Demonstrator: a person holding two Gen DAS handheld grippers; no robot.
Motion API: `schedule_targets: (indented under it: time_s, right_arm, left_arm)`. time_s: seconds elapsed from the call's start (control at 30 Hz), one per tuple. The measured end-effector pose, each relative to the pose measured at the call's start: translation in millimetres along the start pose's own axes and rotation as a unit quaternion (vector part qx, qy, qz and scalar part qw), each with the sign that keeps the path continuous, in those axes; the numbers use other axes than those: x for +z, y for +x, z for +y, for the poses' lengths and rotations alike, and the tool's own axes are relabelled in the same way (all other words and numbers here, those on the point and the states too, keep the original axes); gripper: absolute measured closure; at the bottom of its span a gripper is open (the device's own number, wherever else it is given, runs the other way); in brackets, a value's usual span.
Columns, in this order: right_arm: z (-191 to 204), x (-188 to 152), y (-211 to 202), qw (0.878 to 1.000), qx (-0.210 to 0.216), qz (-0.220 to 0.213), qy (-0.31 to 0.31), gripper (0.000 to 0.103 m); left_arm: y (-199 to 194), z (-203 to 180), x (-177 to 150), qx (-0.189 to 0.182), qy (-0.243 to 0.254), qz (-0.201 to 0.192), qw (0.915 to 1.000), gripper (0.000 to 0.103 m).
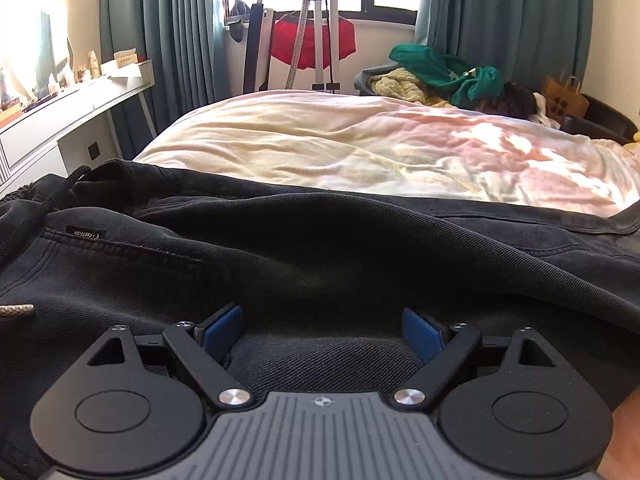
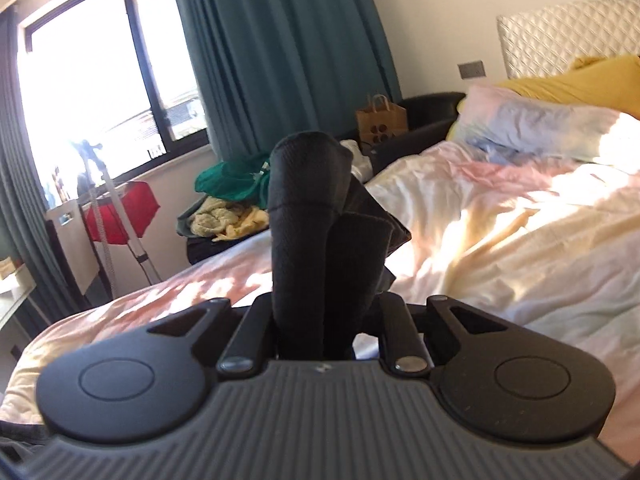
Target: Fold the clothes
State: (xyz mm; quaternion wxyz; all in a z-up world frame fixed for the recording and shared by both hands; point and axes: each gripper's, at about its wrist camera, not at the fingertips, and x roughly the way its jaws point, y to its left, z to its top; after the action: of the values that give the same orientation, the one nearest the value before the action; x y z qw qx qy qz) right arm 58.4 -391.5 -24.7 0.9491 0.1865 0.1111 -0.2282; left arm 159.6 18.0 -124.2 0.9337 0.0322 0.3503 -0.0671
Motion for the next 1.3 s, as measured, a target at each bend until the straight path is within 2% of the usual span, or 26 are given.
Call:
schedule_targets:
  time_s: [0.1, 0.23, 0.4, 0.47, 0.53, 0.6, 0.63, 0.7, 0.77, 0.83, 0.9, 0.97, 1.07, 1.13, 1.2, 1.27, 1.3]
  right_arm:
    - [51, 1, -14, 0.998, 0.026, -0.023, -0.047, 0.087]
    - [127, -17, -35, 0.987, 0.063, -0.049, -0.138, 0.087]
    - [210, -89, -59, 0.961, 0.140, -0.044, -0.233, 0.087]
    - [236, -130, -65, 0.947, 0.171, -0.016, -0.272, 0.087]
    - [253, -171, -65, 0.930, 0.195, 0.030, -0.310, 0.087]
    - [267, -206, -65, 0.912, 0.204, 0.068, -0.349, 0.087]
    - [270, -215, -67, 0.908, 0.203, 0.068, -0.360, 0.087]
    - [273, -220, -70, 0.907, 0.201, 0.059, -0.365, 0.087]
    - [276, -207, -75, 0.916, 0.212, 0.047, -0.337, 0.087]
    - [280, -190, -86, 0.921, 0.238, 0.031, -0.306, 0.087]
    - [285, -184, -96, 0.915, 0.279, 0.025, -0.290, 0.087]
    - [293, -189, -99, 0.906, 0.305, 0.042, -0.291, 0.087]
    - [301, -213, -88, 0.900, 0.301, 0.093, -0.301, 0.085]
    - [299, -222, -84, 0.897, 0.306, 0.112, -0.298, 0.083]
    - [295, -221, -84, 0.890, 0.322, 0.125, -0.297, 0.072]
    - [291, -217, -87, 0.882, 0.335, 0.138, -0.301, 0.048]
    - [287, -214, -90, 0.878, 0.340, 0.147, -0.302, 0.045]
  left_arm:
    - [-14, 8, 7, -0.005, -0.027, -0.006, 0.9996, 0.020]
    - [-45, 24, 19, -0.014, -0.078, -0.029, 0.9964, 0.020]
    - [-84, 61, 28, -0.052, -0.135, -0.080, 0.9862, 0.019]
    - [-93, 77, 31, -0.069, -0.159, -0.090, 0.9807, 0.019]
    - [-98, 90, 30, -0.077, -0.186, -0.095, 0.9750, 0.019]
    - [-100, 96, 29, -0.077, -0.195, -0.095, 0.9732, 0.019]
    - [-101, 97, 28, -0.075, -0.196, -0.095, 0.9732, 0.019]
    - [-103, 97, 27, -0.075, -0.196, -0.098, 0.9727, 0.019]
    - [-106, 98, 28, -0.085, -0.203, -0.105, 0.9697, 0.019]
    - [-108, 100, 28, -0.098, -0.216, -0.114, 0.9649, 0.019]
    - [-109, 102, 29, -0.106, -0.226, -0.121, 0.9605, 0.019]
    - [-109, 104, 28, -0.107, -0.231, -0.124, 0.9589, 0.019]
    - [-106, 103, 26, -0.099, -0.225, -0.115, 0.9626, 0.019]
    - [-105, 101, 23, -0.093, -0.216, -0.110, 0.9656, 0.019]
    - [-105, 98, 22, -0.092, -0.203, -0.112, 0.9685, 0.018]
    - [-106, 92, 22, -0.091, -0.183, -0.117, 0.9718, 0.018]
    - [-106, 89, 23, -0.090, -0.172, -0.120, 0.9735, 0.018]
